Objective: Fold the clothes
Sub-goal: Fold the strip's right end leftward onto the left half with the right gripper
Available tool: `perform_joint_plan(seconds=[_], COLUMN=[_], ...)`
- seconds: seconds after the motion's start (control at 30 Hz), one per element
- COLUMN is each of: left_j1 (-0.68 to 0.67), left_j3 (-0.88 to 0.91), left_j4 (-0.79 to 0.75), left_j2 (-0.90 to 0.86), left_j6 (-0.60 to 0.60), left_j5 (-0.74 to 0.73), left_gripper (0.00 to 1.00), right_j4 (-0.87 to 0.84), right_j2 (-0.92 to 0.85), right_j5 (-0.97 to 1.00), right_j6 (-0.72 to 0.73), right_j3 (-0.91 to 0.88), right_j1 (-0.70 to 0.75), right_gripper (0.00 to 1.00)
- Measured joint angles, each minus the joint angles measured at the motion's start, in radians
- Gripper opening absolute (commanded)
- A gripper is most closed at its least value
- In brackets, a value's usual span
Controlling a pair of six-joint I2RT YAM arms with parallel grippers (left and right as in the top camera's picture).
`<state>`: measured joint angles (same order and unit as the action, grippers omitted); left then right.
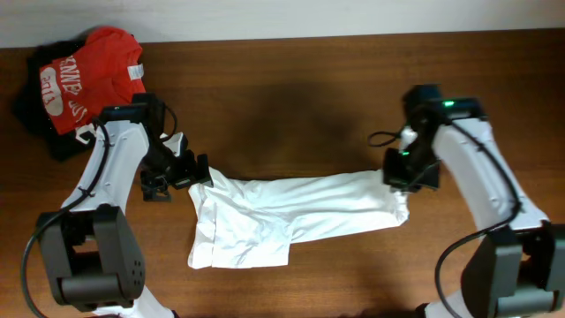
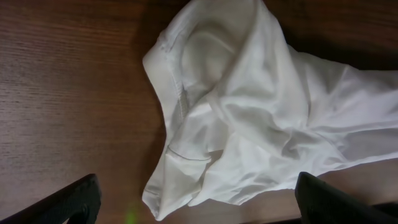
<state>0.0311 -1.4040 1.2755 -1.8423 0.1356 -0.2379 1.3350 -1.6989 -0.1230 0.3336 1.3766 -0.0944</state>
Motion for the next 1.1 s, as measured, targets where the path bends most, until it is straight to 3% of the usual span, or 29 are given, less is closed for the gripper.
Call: perform_joint_plan(seconds=[0.2,0.47,0.53,0.57,0.6,0.7,0.77,0.8,0.87,1.0,1.1], left_j1=[0.0,0.0,0.0,0.0,0.0,0.0,0.0,0.0,0.0,0.0,0.0], left_j3=[0.0,0.002,0.002,0.002,0.002,0.002,0.002,0.002,0.002,0.002,0.002], left_j4=[0.007,0.011,0.011,0.011,0.011,0.021,0.023,0.023,0.022,0.02,0.018], left_j2=[0.0,0.0,0.0,0.0,0.0,0.0,0.0,0.0,0.0,0.0,0.0], left_j6=[0.0,0.0,0.0,0.0,0.0,0.0,0.0,0.0,0.0,0.0,0.0], left_j5=[0.002,0.002,0.002,0.002,0.002,0.002,0.002,0.003,0.002,0.002,0.002], left_gripper=[0.99,0.99,0.99,0.99,0.99,0.99,0.99,0.99,0.99,0.99,0.99], right_j4=[-0.109,-0.401,-0.432,-0.452,-0.46,-0.46,-0.313,-0.244,-0.237,-0.367,-0.556], right_j2=[0.0,0.002,0.0,-0.001,-0.002,-0.005,-0.014,-0.016,-0.017,-0.08,-0.188], right_j5=[0.011,-0.063,-0.067,-0.068,-0.07,-0.078,-0.087,-0.087,-0.085,-0.085,-0.086], right_j6=[0.171,0.352,0.381,0.398,0.397,0.399,0.366,0.315,0.206,0.152,0.137], right_j3=[-0.051,-0.19,-0.203,-0.203,-0.203,-0.203,-0.161,-0.122,-0.079,-0.091,-0.106], right_j1=[-0.284,-0.444,-0.485,-0.502,-0.517,-0.538,-0.504,-0.463,-0.385,-0.417,-0.462], right_gripper=[0.09,0.14,0.36,0.55,0.8,0.82,0.78,0.61,0.04,0.04,0.04])
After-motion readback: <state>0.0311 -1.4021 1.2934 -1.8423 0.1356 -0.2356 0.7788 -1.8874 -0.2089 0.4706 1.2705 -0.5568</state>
